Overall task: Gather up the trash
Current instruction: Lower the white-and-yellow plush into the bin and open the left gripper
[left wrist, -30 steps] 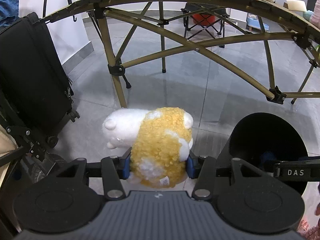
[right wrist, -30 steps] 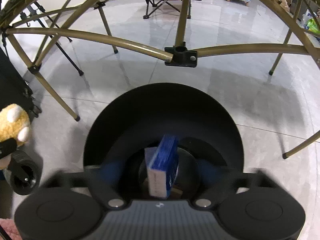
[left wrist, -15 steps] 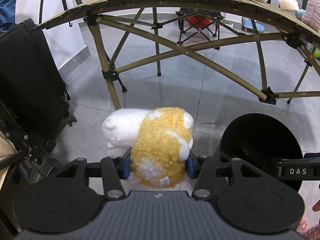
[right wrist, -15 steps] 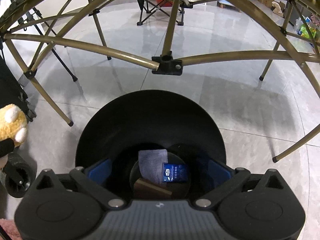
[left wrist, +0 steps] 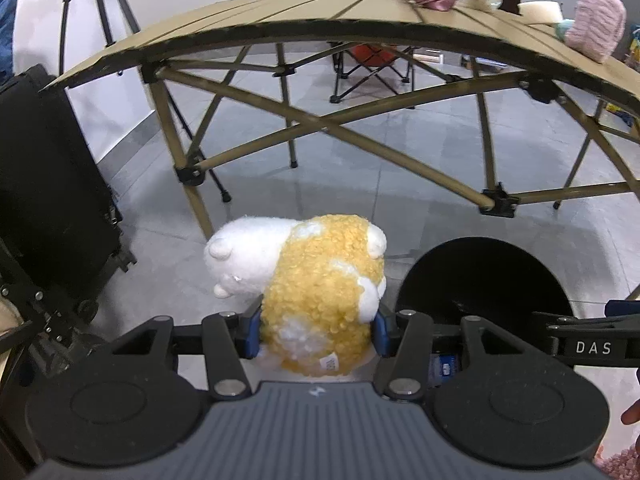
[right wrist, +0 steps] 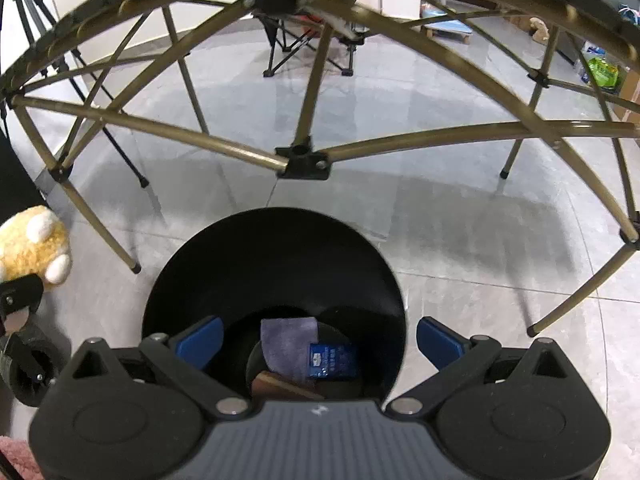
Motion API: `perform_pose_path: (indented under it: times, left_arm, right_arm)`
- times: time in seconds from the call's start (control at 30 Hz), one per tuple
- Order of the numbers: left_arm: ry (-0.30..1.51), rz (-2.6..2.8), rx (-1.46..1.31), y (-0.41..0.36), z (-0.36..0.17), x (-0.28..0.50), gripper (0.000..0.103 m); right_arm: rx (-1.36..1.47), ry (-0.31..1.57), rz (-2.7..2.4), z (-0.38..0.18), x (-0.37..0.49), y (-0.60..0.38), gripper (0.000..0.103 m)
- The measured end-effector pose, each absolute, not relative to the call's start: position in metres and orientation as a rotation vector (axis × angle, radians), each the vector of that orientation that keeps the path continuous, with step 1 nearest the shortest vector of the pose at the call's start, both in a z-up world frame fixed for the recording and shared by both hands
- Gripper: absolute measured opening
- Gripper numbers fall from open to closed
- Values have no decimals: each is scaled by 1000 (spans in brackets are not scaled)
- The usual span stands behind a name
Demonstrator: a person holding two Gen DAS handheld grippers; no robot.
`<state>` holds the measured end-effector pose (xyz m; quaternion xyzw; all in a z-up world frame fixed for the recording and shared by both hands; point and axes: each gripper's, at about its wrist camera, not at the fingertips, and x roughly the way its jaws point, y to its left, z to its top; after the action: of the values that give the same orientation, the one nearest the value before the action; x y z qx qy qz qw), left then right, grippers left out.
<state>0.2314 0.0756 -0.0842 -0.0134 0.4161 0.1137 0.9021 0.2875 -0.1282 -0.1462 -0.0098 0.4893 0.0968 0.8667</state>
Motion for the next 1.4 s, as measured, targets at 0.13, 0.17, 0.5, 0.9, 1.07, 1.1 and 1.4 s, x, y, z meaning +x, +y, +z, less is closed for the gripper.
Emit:
perform_pose_path:
  times: [0.13, 0.17, 0.5, 0.9, 1.07, 1.1, 1.4]
  left_arm:
    - [847, 211, -16, 62, -80, 233, 51]
    - [845, 206, -14, 59, -79, 233, 51]
    - [832, 147, 18, 24, -75, 239, 51]
    - [840, 82, 58, -16, -77, 247, 51]
    - [852, 64, 76, -32, -80, 252, 51]
    - [855, 61, 79, -35, -81, 253, 51]
    - [887, 35, 108, -60, -89, 260, 51]
  right_arm:
    - [-7, 1002, 180, -140, 284, -142, 103]
    - [-2, 997, 173, -138, 284, -146, 103]
    - [50, 951, 113, -128, 277, -184, 103]
    - [107, 923, 36, -125, 267, -228, 103]
    - [128, 916, 2, -127, 265, -246, 103]
    - [132, 915, -4, -127, 264, -250, 103]
    - [168, 919, -43, -131, 260, -278, 103]
